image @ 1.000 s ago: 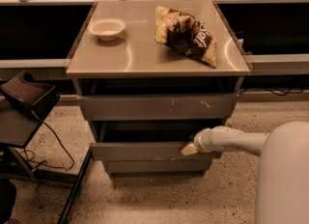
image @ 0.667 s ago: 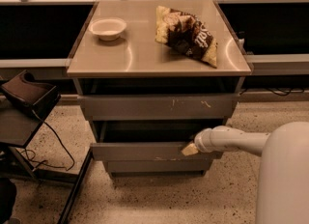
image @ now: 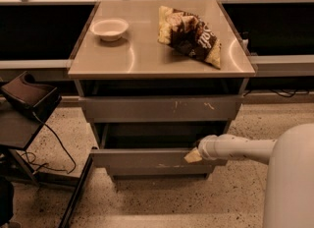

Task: Open middle drawer

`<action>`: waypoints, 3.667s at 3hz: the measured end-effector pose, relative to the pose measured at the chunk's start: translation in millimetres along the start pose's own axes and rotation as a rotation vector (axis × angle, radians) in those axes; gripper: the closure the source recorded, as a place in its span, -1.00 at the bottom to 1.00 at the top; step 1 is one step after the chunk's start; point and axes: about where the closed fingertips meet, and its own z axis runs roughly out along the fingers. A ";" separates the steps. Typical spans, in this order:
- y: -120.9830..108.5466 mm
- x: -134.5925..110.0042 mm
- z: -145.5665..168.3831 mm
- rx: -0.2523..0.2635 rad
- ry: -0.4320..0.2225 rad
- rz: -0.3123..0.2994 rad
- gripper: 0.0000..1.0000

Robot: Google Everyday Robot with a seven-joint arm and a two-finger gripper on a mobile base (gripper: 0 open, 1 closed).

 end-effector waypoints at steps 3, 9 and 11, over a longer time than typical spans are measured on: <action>20.5 20.9 -14.8 0.019 -0.032 -0.002 1.00; 43.2 34.2 -37.7 0.049 -0.055 -0.011 1.00; 60.5 45.9 -45.0 0.049 -0.088 -0.005 1.00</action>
Offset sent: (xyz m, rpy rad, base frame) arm -0.1991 -0.0340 -0.0561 0.1439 -0.1759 -0.0587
